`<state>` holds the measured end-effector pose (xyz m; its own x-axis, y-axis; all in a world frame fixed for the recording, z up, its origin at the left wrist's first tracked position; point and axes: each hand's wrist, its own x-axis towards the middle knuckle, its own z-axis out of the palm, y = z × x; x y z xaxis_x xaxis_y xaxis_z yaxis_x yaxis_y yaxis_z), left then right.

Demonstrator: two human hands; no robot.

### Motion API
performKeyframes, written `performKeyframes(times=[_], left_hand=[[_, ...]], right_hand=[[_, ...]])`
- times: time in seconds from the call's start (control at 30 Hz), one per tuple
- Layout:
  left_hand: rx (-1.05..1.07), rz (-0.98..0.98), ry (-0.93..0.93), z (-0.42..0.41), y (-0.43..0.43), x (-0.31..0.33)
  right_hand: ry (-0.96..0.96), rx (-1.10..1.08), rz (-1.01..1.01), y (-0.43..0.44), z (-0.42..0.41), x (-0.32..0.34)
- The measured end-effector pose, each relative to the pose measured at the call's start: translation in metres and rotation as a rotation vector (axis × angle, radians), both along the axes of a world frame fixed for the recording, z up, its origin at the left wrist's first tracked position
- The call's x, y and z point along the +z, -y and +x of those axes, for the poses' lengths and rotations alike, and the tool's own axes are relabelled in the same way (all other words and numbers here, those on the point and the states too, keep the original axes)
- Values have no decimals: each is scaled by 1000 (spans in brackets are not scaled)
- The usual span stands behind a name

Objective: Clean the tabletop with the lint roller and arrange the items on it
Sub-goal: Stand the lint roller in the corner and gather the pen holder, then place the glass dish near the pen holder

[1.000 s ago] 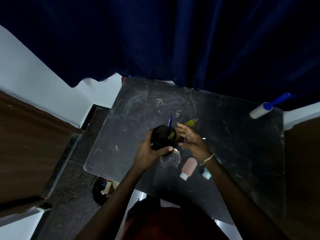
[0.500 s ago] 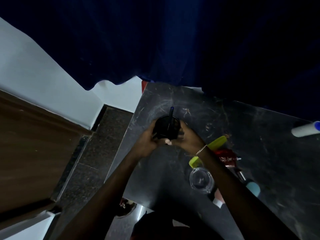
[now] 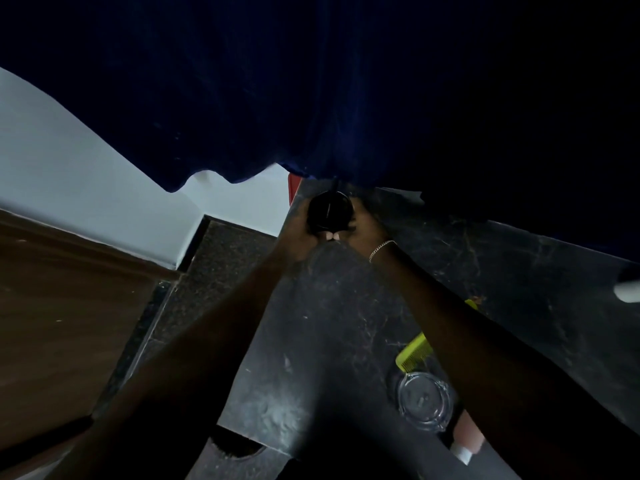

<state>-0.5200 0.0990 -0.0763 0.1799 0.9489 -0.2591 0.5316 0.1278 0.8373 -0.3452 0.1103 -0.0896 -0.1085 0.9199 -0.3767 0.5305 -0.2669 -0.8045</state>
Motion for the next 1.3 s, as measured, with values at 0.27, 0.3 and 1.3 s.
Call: performKeyframes(times=[0.27,0.3,1.3], left_hand=[[21,5,7,1,-27,-14],[27,0,7,0,-29,-17],[43,-358,-41,113,277,-23]], right_hand=[[114,-36,27,-25,-9,-11],[113,-35,24,-27,-9,-12],[433,-300,137,338,114,14]])
